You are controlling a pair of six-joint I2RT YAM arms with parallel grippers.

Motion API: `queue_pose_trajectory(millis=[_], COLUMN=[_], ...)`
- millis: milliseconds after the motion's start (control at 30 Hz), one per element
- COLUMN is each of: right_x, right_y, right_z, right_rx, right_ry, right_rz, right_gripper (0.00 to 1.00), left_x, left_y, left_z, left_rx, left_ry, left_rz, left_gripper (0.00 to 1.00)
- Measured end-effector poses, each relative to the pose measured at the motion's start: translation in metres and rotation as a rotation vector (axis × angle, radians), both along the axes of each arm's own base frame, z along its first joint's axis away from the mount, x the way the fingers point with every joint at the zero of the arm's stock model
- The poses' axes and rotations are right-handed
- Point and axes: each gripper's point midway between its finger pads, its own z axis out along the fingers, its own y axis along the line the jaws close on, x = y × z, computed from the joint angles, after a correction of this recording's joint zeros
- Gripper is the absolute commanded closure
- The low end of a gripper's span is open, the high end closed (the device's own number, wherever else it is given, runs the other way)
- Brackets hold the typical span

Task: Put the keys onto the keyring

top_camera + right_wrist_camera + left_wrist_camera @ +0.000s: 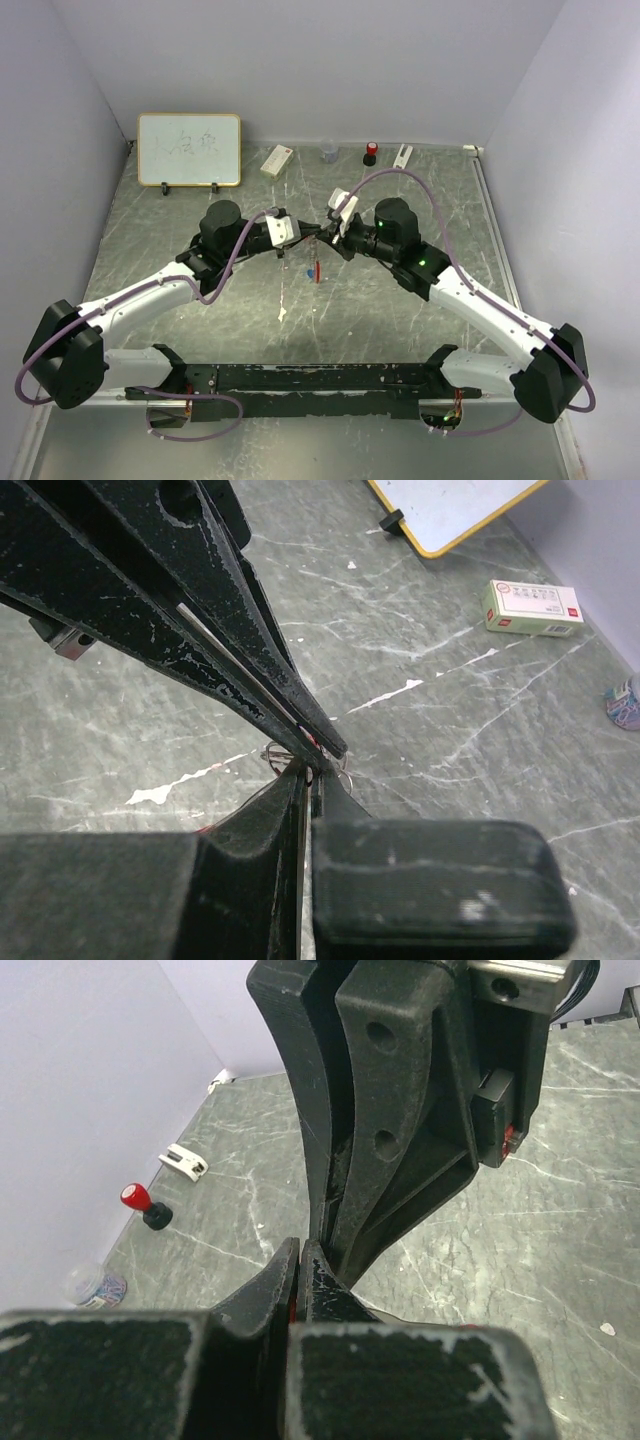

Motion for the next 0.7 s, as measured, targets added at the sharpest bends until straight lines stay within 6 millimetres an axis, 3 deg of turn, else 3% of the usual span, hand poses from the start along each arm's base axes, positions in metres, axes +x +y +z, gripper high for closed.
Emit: queue_pose_trajectory(millis=[600, 700], right_x=[-0.001, -0.024], right_y=[-0.002, 0.012], right_z=[0.002, 0.004], right_rx=[0.018, 0.053], right_ry=[0.010, 0.058], right_rz=[-0.002, 0.105], right_gripper=[1.00, 1.00], left_x=[0.008, 0.029], left_y=[-0.001, 0.003], left_z=[0.002, 0.007], left_rx=[0.008, 0.001], left_ry=[0.023, 0.014], left_rz=[0.037, 0.135], left_gripper=[0.92, 0.87])
